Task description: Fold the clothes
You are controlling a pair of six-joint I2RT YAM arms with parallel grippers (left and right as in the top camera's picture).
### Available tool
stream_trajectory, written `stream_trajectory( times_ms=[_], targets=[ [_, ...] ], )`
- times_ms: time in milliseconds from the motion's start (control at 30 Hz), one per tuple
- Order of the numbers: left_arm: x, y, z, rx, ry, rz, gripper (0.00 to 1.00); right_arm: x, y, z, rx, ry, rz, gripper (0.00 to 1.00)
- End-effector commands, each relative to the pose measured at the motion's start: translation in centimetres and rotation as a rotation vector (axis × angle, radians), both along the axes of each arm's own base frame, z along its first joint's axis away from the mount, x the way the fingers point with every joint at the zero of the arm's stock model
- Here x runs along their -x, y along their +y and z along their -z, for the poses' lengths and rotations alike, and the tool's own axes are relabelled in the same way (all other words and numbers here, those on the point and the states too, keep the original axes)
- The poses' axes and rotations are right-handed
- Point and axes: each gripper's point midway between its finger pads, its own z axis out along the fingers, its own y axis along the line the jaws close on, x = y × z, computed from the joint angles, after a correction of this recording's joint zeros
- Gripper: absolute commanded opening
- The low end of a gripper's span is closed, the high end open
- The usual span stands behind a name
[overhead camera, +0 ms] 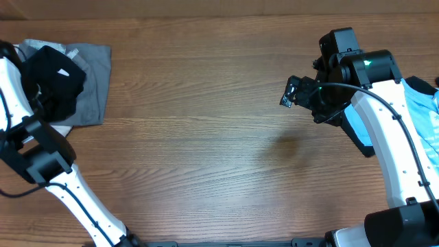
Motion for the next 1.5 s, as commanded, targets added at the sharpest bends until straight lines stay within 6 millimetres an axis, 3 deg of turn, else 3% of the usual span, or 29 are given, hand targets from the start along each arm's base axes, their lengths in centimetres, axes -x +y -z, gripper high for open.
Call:
stream_trajectory(
  times_ms=[0,67,100,133,400,633,800,933,967,1133,1200,1467],
  targets=[
    [-0.2,0.2,-8.2,-0.085,-0.173,-0.026,0.15,-0.5,0.1,-1.6,-0.013,-0.067,0.002,1.00],
    [-0.6,-0.9,-10.5,-0.059,-0.248,-0.011,0.53,-1.0,0.2,-1.7,-0.020,-0.083,0.016,1.00],
    [-0.9,-1.7,-11.6,-0.031,-0.293,0.014,0.87,-1.3,0.3,-1.8,-0.024,-0.093,0.019,1.00],
    [-1.2,-2.6,-12.6,0.001,-0.337,0.042,1.00,-1.4,0.4,-1.9,-0.030,-0.100,0.017,1.00],
    [-1.3,-8.5,-21.3,0.118,-0.616,0.215,1.00,-2.8,0.9,-2.9,-0.057,-0.166,0.013,1.00],
    [4.1,-12.5,-28.2,0.050,-0.691,0.287,1.00,-2.6,1.5,-5.8,-0.108,-0.248,-0.005,1.00],
    [7.8,-15.4,-31.5,0.019,-0.734,0.316,1.00,-1.1,1.3,-8.1,-0.102,-0.320,-0.048,1.00],
    [10.0,-19.0,-33.7,0.013,-0.781,0.382,1.00,0.2,0.4,-9.2,-0.047,-0.353,-0.038,1.00],
    [10.6,-20.9,-34.5,0.024,-0.807,0.428,1.00,0.6,0.0,-9.5,-0.021,-0.362,-0.035,1.00],
    [13.2,-27.3,-36.6,0.051,-0.879,0.628,1.00,2.0,0.1,-10.5,0.023,-0.401,-0.051,1.00],
    [14.7,-28.9,-36.8,0.043,-0.883,0.657,1.00,2.7,0.7,-11.4,0.013,-0.431,-0.072,1.00],
    [20.5,-28.7,-35.3,-0.066,-0.856,0.595,1.00,5.3,-1.0,-13.7,0.087,-0.531,-0.015,1.00]
  ],
)
